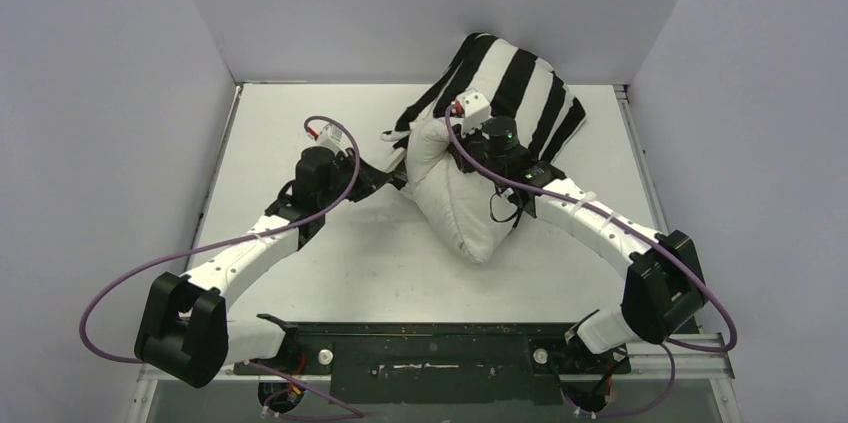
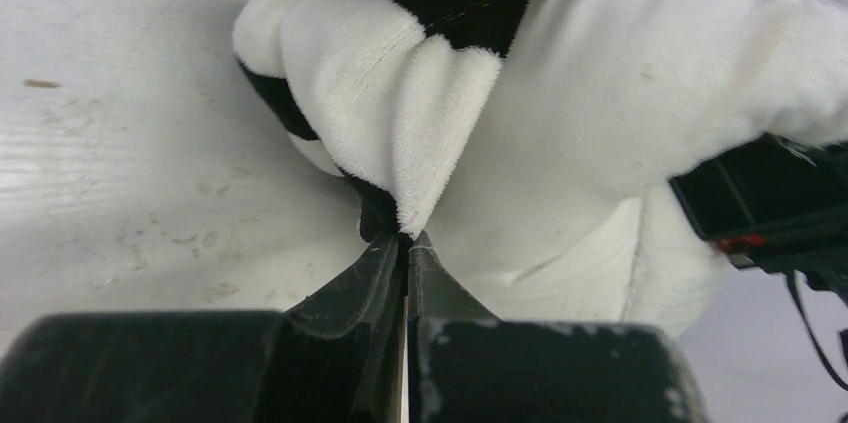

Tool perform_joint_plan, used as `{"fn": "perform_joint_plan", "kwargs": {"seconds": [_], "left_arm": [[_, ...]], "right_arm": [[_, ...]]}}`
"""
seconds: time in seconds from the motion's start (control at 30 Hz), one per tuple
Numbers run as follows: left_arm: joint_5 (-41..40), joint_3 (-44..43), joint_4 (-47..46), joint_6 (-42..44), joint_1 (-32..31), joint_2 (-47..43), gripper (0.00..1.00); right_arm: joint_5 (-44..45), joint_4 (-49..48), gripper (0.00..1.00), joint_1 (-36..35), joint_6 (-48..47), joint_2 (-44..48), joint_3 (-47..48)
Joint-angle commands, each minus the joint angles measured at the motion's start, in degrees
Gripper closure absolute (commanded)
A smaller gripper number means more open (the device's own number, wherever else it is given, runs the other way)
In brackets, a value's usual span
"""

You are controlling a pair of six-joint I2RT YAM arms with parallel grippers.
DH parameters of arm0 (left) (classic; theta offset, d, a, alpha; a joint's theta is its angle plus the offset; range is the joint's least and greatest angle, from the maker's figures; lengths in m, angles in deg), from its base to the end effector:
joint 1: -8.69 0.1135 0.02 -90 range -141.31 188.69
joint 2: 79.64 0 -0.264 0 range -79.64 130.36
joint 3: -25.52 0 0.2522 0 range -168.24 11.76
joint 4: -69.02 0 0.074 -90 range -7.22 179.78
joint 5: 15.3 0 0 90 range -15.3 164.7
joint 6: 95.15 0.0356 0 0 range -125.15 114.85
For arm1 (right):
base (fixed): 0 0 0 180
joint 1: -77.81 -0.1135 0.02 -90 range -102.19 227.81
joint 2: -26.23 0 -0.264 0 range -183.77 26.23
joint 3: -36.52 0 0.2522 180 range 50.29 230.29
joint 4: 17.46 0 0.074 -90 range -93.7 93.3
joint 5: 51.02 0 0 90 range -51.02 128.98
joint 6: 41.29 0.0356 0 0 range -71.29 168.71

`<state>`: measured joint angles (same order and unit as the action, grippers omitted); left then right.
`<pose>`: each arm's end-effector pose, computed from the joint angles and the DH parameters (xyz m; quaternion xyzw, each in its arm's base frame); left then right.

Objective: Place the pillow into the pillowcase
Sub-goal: Stuff the pillow into the pillowcase.

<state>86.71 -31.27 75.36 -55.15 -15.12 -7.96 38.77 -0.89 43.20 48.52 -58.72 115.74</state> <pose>0.2552 -0.1207 0.2599 -0.1284 0.8128 -0.4063 0.3973 0.2873 0.1984 0.3097 -0.2493 0.7922 0.1663 0.5316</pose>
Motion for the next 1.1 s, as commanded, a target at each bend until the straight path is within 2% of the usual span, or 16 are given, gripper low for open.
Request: {"fn": "perform_joint_plan", "kwargs": {"seconds": [0.0, 0.1, 0.2, 0.37, 0.53, 0.7, 0.93, 1.07], "left_arm": [[-9.4, 1.7, 3.8, 4.0, 1.3, -1.8, 1.00], [-10.0, 7.1, -8.3, 3.2, 1.3, 1.0, 1.00], [-9.4, 12.3, -24.3, 1.3, 1.1, 4.0, 1.00], [-8.0, 10.4, -30.5, 3.4, 0.6, 10.3, 0.99], [-10.1, 11.8, -38.6, 7.7, -2.2, 12.2, 0.80], [-15.0, 11.9, -40.3, 12.2, -5.4, 13.1, 0.59], [-21.2, 7.7, -30.2, 15.4, -8.0, 15.6, 0.57], [-24.2, 6.6, -30.5, 16.4, -8.8, 17.7, 0.55]], "right_arm": [[-7.1, -1.9, 1.00, 4.5, 2.6, 2.2, -5.6], [-17.9, -6.6, 1.00, 4.2, 6.8, 3.4, -7.8], [-22.4, -10.6, 1.00, 4.1, 10.3, 3.2, -9.8], [-25.8, -14.9, 1.00, 3.9, 14.3, 2.6, -11.4], [-27.3, -17.7, 1.00, 3.6, 17.4, 2.3, -12.1], [-28.2, -19.1, 1.00, 3.4, 19.3, 2.9, -12.3], [-28.0, -19.4, 1.00, 3.2, 20.0, 2.9, -12.0], [-28.3, -19.7, 1.00, 3.2, 20.5, 2.9, -11.9]]}}
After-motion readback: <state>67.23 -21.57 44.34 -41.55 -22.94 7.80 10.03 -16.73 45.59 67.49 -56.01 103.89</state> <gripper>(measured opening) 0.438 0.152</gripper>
